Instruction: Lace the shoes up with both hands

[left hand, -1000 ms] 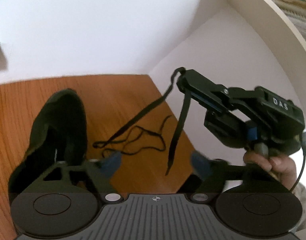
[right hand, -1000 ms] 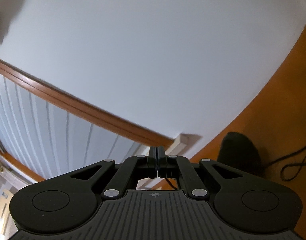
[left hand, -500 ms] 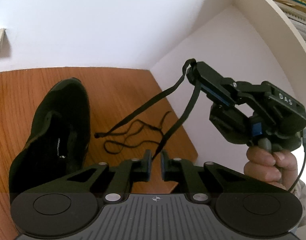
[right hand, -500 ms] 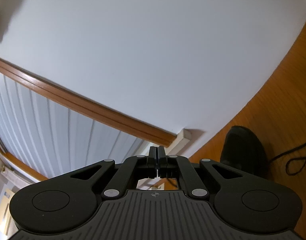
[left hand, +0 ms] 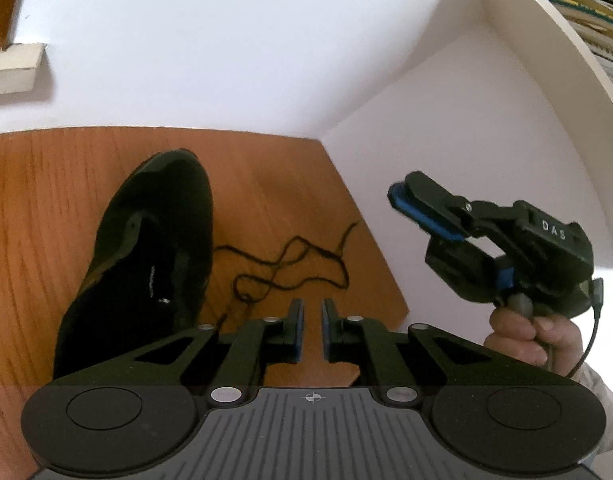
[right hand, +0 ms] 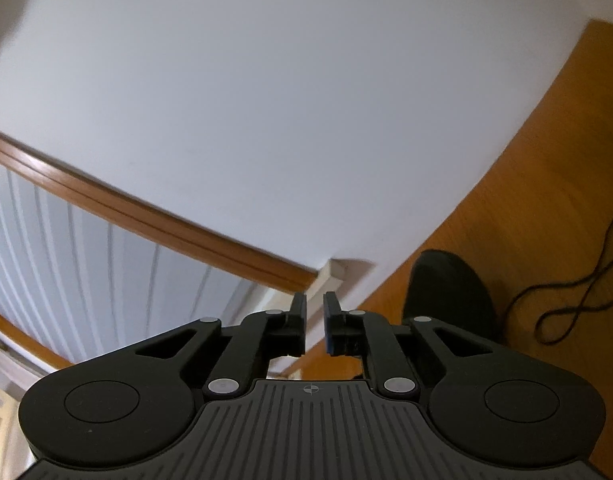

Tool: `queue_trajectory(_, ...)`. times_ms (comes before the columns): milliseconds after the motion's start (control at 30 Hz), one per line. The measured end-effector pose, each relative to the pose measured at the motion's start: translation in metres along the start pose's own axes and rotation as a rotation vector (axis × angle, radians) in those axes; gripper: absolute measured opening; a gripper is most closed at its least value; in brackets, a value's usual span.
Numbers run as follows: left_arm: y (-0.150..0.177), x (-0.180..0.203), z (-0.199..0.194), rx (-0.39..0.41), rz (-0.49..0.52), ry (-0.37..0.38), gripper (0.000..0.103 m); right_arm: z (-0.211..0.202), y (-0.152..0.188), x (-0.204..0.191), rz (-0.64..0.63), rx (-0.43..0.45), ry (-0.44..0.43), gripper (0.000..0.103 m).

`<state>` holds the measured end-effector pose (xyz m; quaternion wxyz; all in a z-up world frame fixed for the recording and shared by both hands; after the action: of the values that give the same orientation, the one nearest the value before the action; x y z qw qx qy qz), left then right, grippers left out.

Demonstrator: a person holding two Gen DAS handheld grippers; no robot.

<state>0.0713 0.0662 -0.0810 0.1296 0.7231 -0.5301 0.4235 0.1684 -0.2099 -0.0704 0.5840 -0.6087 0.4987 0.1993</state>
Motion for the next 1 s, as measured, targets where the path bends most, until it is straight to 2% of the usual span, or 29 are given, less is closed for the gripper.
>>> queue_trajectory(133, 0.006, 0.001, 0.001, -0.014, 0.009, -0.006, 0.010, 0.002, -0.002, -0.007, -0.023, 0.004, -0.004, 0.007)
queue_trajectory(200, 0.007, -0.001, -0.003, -0.010, 0.011, -0.016, 0.010, 0.003, -0.004, -0.007, -0.046, -0.019, 0.042, 0.010)
queue_trajectory(233, 0.008, -0.002, -0.005, -0.004, 0.011, -0.022, 0.010, 0.005, -0.003, -0.004, -0.084, -0.055, 0.088, 0.010)
queue_trajectory(300, 0.007, -0.009, -0.009, 0.013, 0.004, -0.038, 0.012, 0.012, 0.001, 0.004, -0.198, -0.165, 0.208, 0.024)
queue_trajectory(367, 0.005, -0.017, -0.013, 0.029, -0.014, -0.051, 0.012, 0.024, 0.016, 0.017, -0.386, -0.295, 0.402, 0.030)
queue_trajectory(433, 0.004, -0.025, -0.018, 0.043, -0.034, -0.062, 0.012, 0.034, 0.034, 0.036, -0.473, -0.389, 0.516, 0.030)
queue_trajectory(600, 0.004, -0.038, -0.028, 0.057, -0.068, -0.088, 0.012, 0.055, 0.060, 0.072, -0.400, -0.468, 0.545, 0.034)
queue_trajectory(733, 0.004, -0.040, -0.032, 0.056, -0.062, -0.106, 0.012, 0.070, 0.068, 0.081, -0.413, -0.470, 0.582, 0.039)
queue_trajectory(800, 0.003, -0.040, -0.033, 0.055, -0.057, -0.111, 0.012, 0.076, 0.069, 0.080, -0.431, -0.469, 0.581, 0.038)
queue_trajectory(833, 0.002, -0.040, -0.033, 0.053, -0.057, -0.112, 0.012, 0.080, 0.070, 0.079, -0.442, -0.477, 0.578, 0.033)
queue_trajectory(867, 0.001, -0.041, -0.032, 0.051, -0.060, -0.115, 0.013, 0.083, 0.071, 0.079, -0.450, -0.487, 0.579, 0.009)
queue_trajectory(900, 0.000, -0.042, -0.031, 0.050, -0.062, -0.121, 0.031, 0.085, 0.072, 0.079, -0.458, -0.500, 0.581, 0.003)
queue_trajectory(933, 0.000, -0.041, -0.032, 0.054, -0.057, -0.128, 0.054, 0.087, 0.072, 0.079, -0.457, -0.506, 0.583, 0.003)
queue_trajectory(967, 0.000, -0.039, -0.032, 0.063, -0.047, -0.137, 0.061, 0.085, 0.072, 0.080, -0.430, -0.503, 0.572, 0.003)
queue_trajectory(1000, 0.001, -0.037, -0.033, 0.069, -0.036, -0.142, 0.063, 0.082, 0.071, 0.081, -0.389, -0.498, 0.552, 0.003)
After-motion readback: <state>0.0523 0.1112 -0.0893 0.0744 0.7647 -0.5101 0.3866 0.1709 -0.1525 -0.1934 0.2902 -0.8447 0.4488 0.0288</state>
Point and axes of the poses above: each gripper's, at about its wrist camera, not at the fingertips, and z roughly the way its jaws point, x to its right, y to its underside, the point moved 1 cm from there along z, roughly the way its jaws point, and after that the axes turned 13 degrees about -z, right-handed, at the moved point
